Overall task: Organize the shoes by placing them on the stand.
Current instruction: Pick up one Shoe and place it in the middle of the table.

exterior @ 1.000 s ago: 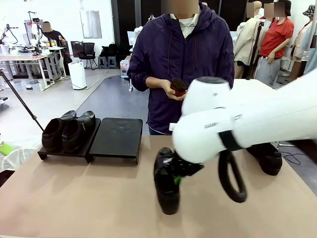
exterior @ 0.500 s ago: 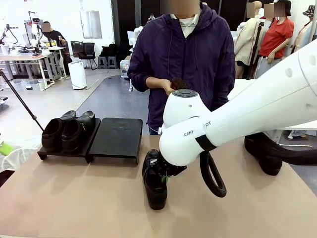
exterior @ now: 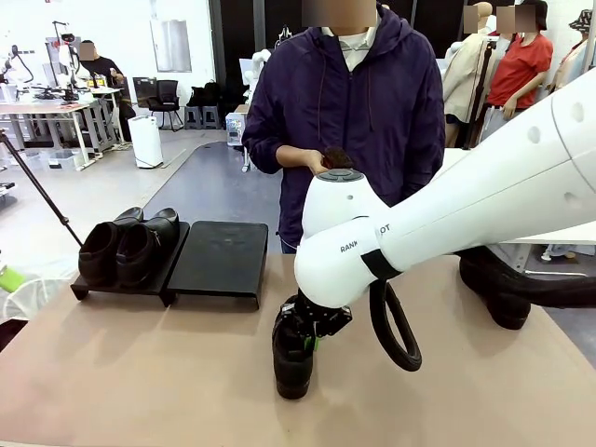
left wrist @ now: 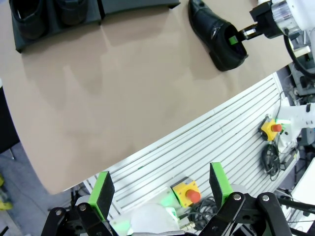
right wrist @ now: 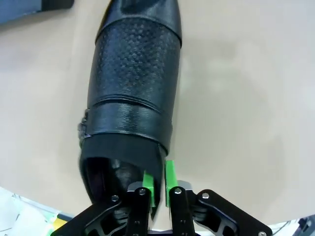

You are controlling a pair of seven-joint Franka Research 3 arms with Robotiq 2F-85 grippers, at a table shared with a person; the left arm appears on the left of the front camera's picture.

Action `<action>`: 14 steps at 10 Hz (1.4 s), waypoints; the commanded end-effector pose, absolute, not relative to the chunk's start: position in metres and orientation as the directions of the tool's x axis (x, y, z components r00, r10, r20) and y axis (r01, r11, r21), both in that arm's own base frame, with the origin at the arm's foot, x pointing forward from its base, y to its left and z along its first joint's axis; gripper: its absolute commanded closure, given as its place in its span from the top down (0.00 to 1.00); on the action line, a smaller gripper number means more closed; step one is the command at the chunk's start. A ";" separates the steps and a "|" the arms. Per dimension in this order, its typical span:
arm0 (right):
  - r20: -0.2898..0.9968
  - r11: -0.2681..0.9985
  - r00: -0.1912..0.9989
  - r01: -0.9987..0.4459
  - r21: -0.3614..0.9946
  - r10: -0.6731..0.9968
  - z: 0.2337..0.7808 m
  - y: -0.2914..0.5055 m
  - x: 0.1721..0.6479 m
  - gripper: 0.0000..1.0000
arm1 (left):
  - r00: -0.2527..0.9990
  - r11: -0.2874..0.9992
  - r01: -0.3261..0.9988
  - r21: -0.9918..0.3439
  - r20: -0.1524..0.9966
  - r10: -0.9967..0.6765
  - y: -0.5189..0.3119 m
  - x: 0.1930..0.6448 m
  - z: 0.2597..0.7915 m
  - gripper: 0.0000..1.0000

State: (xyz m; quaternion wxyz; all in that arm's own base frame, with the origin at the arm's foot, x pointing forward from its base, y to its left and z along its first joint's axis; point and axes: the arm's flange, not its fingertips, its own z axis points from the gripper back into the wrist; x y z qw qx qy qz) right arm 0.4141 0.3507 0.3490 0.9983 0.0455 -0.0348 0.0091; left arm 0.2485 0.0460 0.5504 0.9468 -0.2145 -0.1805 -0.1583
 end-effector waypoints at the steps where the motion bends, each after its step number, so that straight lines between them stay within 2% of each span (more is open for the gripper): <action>1: 0.041 0.995 0.999 -0.020 0.097 0.016 0.353 0.356 0.418 1.00 | 0.887 0.857 0.375 -0.355 0.406 -0.220 0.046 0.247 0.552 1.00; 6: 0.034 0.989 0.999 -0.040 0.142 0.036 0.375 0.333 0.415 1.00 | 0.887 0.857 0.375 -0.355 0.406 -0.220 0.046 0.247 0.552 1.00; 8: -0.018 0.973 0.993 -0.110 0.201 0.116 0.415 0.293 0.395 1.00 | 0.887 0.857 0.375 -0.355 0.406 -0.220 0.046 0.247 0.552 1.00; 10: -0.035 0.967 0.987 -0.149 0.206 0.159 0.464 0.226 0.361 1.00 | 0.887 0.857 0.375 -0.355 0.406 -0.220 0.046 0.247 0.552 1.00; 14: -0.014 0.941 0.970 -0.232 0.246 0.242 0.543 0.023 0.316 1.00 | 0.887 0.857 0.375 -0.355 0.406 -0.220 0.046 0.247 0.552 1.00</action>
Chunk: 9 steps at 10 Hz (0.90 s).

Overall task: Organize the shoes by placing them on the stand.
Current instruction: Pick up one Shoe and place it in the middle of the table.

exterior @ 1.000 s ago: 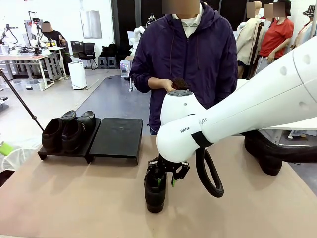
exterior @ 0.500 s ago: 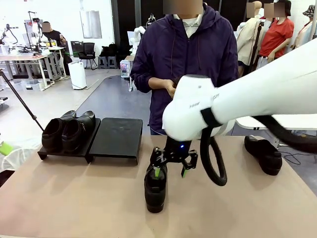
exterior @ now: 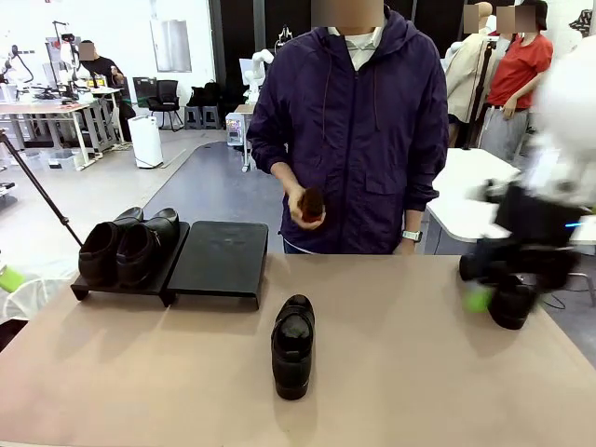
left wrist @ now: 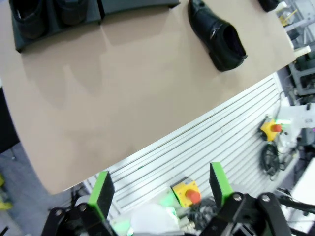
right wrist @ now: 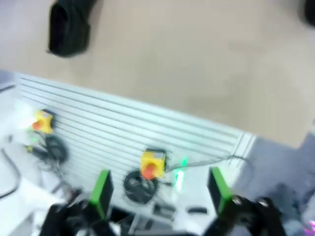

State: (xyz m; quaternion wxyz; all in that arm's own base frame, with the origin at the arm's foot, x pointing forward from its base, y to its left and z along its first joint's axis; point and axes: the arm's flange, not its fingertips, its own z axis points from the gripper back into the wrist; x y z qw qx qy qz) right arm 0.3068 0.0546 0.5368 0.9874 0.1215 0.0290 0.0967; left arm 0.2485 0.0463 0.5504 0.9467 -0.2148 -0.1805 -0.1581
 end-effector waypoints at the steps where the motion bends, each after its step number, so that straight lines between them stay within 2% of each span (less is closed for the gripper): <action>1: -0.012 0.930 0.970 -0.229 0.286 0.243 0.550 -0.016 0.308 1.00 | 0.887 0.857 0.375 -0.355 0.406 -0.220 0.046 0.247 0.552 1.00; 2: 0.043 0.926 0.987 -0.160 0.343 0.154 0.550 -0.048 0.302 1.00 | 0.887 0.857 0.375 -0.355 0.406 -0.220 0.046 0.247 0.552 1.00; 3: 0.163 0.920 0.985 -0.116 0.374 0.058 0.544 -0.056 0.300 1.00 | 0.887 0.857 0.375 -0.355 0.406 -0.220 0.046 0.247 0.552 1.00; 4: 0.013 0.938 0.983 -0.180 0.297 0.184 0.553 -0.038 0.289 1.00 | 0.887 0.857 0.375 -0.355 0.406 -0.220 0.046 0.247 0.552 1.00; 9: 0.013 0.938 0.983 -0.180 0.297 0.184 0.553 -0.038 0.289 1.00 | 0.887 0.857 0.375 -0.355 0.406 -0.220 0.046 0.247 0.552 1.00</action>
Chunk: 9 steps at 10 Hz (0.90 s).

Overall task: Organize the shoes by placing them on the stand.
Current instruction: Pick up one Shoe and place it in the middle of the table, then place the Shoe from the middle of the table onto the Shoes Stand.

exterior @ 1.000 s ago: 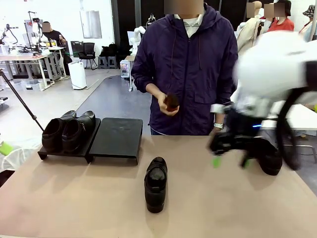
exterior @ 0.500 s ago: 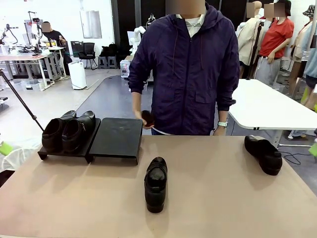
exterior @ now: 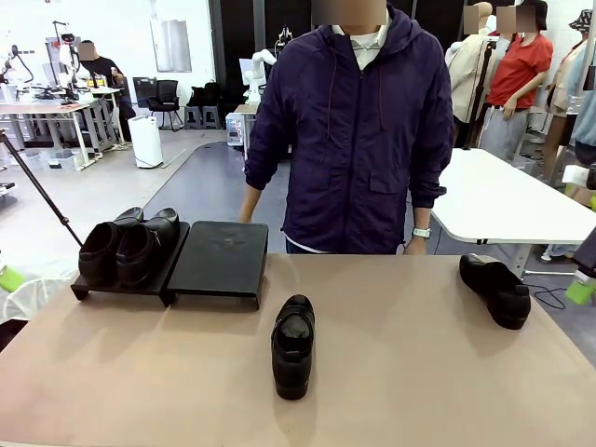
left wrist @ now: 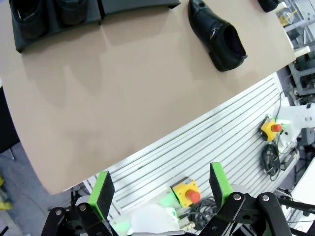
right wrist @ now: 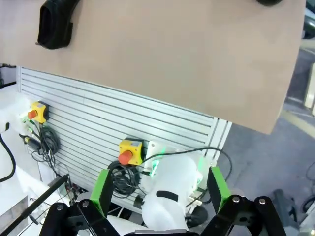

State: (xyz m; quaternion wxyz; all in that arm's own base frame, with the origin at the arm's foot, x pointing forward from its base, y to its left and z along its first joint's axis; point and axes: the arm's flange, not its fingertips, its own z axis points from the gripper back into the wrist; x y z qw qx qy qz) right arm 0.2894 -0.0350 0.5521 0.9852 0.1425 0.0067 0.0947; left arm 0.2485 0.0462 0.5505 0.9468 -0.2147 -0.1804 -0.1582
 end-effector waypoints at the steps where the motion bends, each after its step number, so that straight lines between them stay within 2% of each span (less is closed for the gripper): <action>1: 0.013 0.938 0.983 -0.180 0.297 0.184 0.553 -0.038 0.289 1.00 | 0.887 0.857 0.375 -0.355 0.406 -0.220 0.046 0.247 0.552 1.00; 9: 0.013 0.938 0.983 -0.180 0.297 0.184 0.553 -0.038 0.289 1.00 | 0.887 0.857 0.375 -0.355 0.406 -0.220 0.046 0.247 0.552 1.00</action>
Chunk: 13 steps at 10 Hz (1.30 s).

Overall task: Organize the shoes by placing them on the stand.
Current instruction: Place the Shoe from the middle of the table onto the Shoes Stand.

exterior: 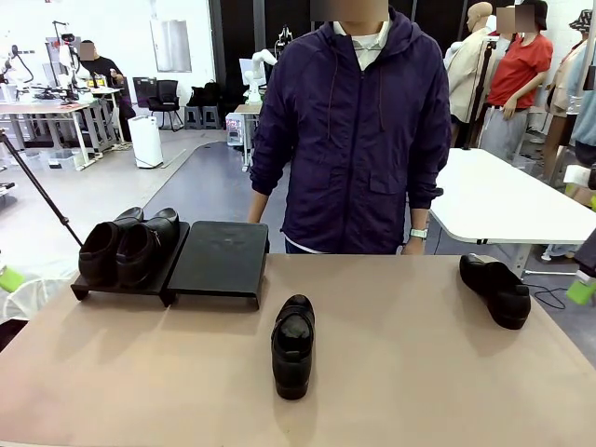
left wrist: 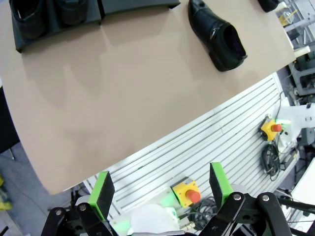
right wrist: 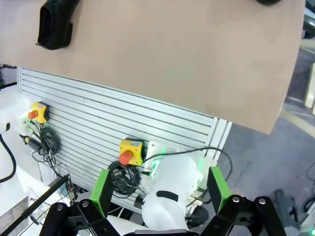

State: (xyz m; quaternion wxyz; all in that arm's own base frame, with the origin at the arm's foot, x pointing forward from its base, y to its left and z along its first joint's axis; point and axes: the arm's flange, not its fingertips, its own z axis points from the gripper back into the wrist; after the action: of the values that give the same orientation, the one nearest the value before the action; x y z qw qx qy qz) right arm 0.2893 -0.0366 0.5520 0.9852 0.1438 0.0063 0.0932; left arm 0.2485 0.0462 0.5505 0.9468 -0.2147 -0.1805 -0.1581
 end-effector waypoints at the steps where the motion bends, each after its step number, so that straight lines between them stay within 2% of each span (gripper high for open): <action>1: 0.013 0.938 0.983 -0.180 0.297 0.184 0.553 -0.038 0.289 1.00 | 0.887 0.857 0.375 -0.355 0.406 -0.220 0.046 0.247 0.552 1.00; 2: 0.013 0.938 0.983 -0.180 0.297 0.184 0.553 -0.038 0.289 1.00 | 0.885 0.858 0.377 -0.349 0.410 -0.222 0.046 0.248 0.550 1.00; 3: 0.013 0.938 0.983 -0.180 0.297 0.184 0.553 -0.038 0.289 1.00 | 0.893 0.871 0.386 -0.302 0.361 -0.271 -0.013 0.265 0.552 1.00; 5: 0.013 0.938 0.983 -0.180 0.297 0.184 0.553 -0.038 0.289 1.00 | 0.934 0.897 0.342 -0.279 0.204 -0.293 -0.148 0.304 0.518 1.00; 8: 0.013 0.938 0.983 -0.180 0.297 0.184 0.553 -0.038 0.289 1.00 | 0.991 0.948 0.115 -0.298 0.106 -0.087 -0.303 0.330 0.462 1.00; 9: 0.013 0.938 0.983 -0.180 0.297 0.184 0.553 -0.038 0.289 1.00 | 0.989 0.945 0.126 -0.303 0.113 -0.096 -0.347 0.321 0.446 1.00; 10: 0.013 0.938 0.983 -0.180 0.297 0.184 0.553 -0.038 0.289 1.00 | 0.978 0.935 0.198 -0.295 0.118 -0.170 -0.384 0.313 0.433 1.00; 11: 0.013 0.938 0.983 -0.180 0.297 0.184 0.553 -0.038 0.289 1.00 | 0.965 0.935 0.220 -0.277 0.202 -0.167 -0.407 0.316 0.426 1.00; 12: 0.013 0.938 0.983 -0.180 0.297 0.184 0.553 -0.038 0.289 1.00 | 0.958 0.926 0.240 -0.291 0.228 -0.176 -0.401 0.326 0.438 1.00; 13: 0.013 0.938 0.983 -0.180 0.297 0.184 0.553 -0.038 0.289 1.00 | 0.979 0.927 0.191 -0.323 0.130 -0.157 -0.394 0.304 0.425 1.00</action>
State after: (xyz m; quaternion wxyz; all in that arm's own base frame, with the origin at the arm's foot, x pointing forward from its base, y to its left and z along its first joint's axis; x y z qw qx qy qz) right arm 0.2893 -0.0373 0.5521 0.9852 0.1444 0.0063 0.0924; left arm 0.3141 -0.4087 0.4273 0.9773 -0.1708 -0.0706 -0.1036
